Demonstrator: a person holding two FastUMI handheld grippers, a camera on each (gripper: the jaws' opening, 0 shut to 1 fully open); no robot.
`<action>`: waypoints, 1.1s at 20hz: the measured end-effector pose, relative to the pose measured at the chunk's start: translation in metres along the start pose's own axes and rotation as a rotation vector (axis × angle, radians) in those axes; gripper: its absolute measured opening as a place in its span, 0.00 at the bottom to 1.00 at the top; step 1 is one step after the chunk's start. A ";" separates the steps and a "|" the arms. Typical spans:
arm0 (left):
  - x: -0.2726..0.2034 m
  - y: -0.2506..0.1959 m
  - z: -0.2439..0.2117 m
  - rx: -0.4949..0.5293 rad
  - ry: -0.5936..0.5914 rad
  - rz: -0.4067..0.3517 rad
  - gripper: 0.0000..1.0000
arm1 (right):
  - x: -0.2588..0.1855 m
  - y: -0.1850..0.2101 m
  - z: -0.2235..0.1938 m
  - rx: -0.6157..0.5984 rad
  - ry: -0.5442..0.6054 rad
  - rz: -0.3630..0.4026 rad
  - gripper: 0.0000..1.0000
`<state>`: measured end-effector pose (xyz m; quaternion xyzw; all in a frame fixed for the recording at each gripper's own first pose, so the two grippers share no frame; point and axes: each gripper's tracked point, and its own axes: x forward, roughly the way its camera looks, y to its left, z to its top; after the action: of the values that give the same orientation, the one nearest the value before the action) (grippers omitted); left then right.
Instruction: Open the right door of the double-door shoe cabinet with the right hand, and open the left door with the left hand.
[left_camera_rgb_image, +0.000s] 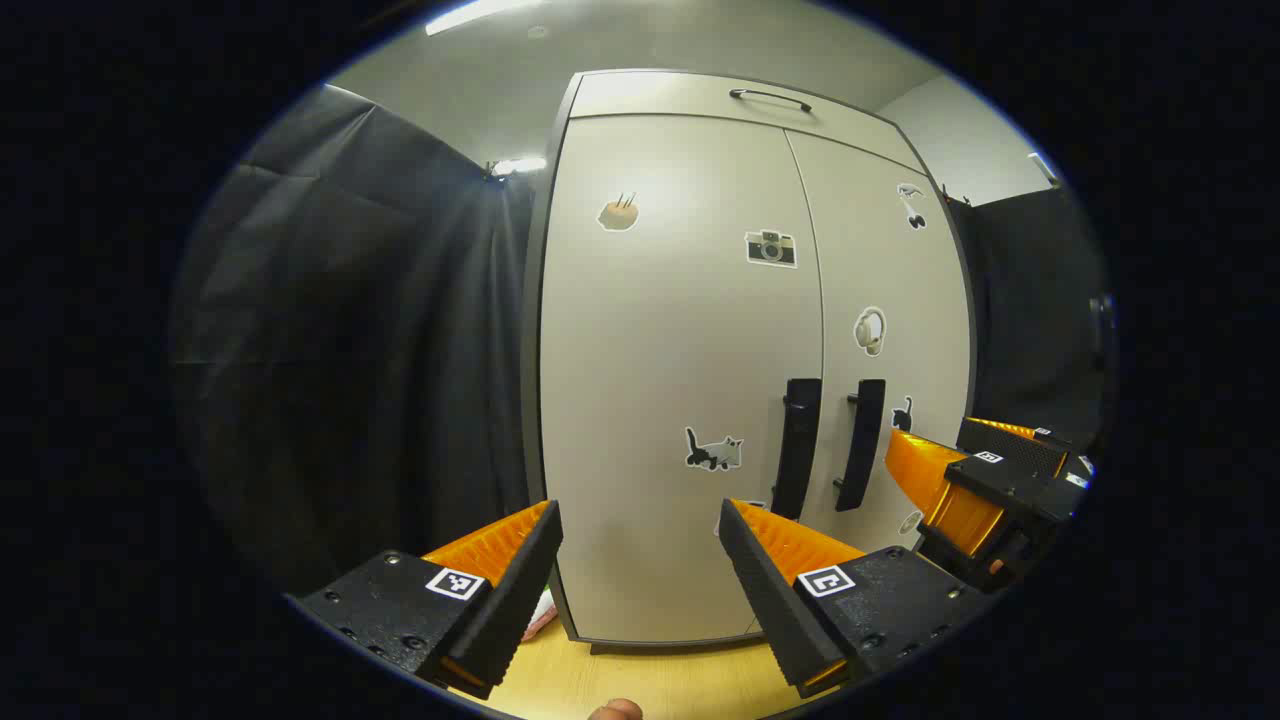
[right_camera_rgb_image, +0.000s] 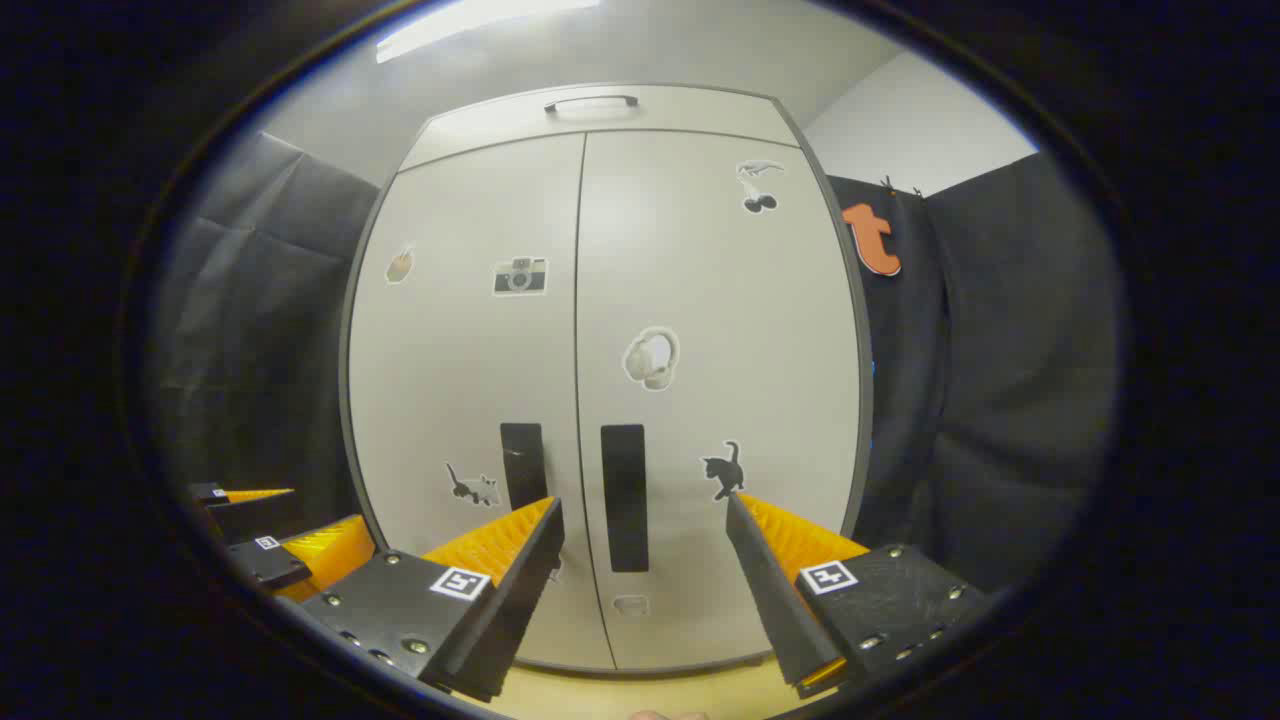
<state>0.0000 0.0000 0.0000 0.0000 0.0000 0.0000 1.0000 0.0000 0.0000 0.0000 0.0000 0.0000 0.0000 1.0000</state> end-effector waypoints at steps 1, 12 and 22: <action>0.001 0.001 0.000 0.000 0.000 0.002 0.98 | 0.003 0.001 0.000 0.003 0.000 0.001 0.97; 0.013 0.012 -0.001 -0.005 0.003 0.027 0.98 | 0.039 0.006 -0.010 0.013 0.037 -0.003 0.89; 0.020 0.024 -0.007 0.000 0.021 0.062 0.98 | 0.073 0.018 -0.031 0.025 0.096 0.024 0.55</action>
<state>0.0201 0.0243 -0.0075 -0.0002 0.0105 0.0312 0.9995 0.0734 0.0181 -0.0306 0.0127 0.0477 0.0118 0.9987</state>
